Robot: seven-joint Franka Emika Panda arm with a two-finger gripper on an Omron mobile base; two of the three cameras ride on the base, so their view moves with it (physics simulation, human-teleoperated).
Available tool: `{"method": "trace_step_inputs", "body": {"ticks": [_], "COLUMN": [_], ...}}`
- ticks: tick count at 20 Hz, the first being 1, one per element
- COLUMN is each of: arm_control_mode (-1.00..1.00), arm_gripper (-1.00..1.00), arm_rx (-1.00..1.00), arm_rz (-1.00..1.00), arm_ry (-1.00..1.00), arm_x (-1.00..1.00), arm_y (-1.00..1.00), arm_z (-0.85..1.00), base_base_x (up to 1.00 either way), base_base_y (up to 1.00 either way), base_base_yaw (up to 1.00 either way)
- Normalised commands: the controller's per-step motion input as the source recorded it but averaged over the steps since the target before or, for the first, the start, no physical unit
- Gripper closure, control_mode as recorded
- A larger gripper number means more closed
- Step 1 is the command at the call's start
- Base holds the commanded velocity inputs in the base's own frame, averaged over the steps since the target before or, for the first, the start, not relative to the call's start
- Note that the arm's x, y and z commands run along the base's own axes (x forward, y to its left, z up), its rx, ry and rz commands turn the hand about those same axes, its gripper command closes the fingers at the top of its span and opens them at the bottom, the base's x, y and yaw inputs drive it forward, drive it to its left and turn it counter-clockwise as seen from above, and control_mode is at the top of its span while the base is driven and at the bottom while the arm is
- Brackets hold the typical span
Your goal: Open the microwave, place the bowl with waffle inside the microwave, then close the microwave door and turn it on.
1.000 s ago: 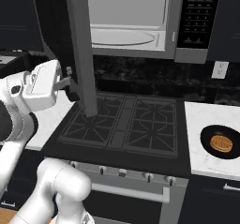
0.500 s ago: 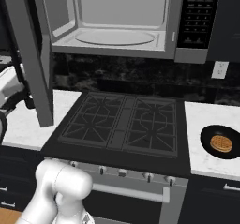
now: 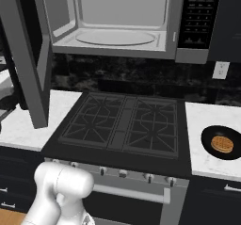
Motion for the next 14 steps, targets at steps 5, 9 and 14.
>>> {"method": "trace_step_inputs", "body": {"ticks": [5, 9, 14], "arm_control_mode": [-1.00, -1.00, -1.00], "arm_gripper": [-1.00, -1.00, -1.00], "arm_rx": [0.03, 0.05, 0.02], "arm_rz": [0.11, 0.16, 0.27], "arm_ry": [0.00, 0.18, 0.32], "arm_x": [-0.02, 0.08, 0.22], "arm_y": [0.01, 0.12, 0.29], "arm_z": [0.02, 0.20, 0.15], "base_base_x": [0.00, 0.00, 0.00], "base_base_y": [0.00, 0.00, 0.00], "base_base_yaw": [0.00, 0.00, 0.00]}}
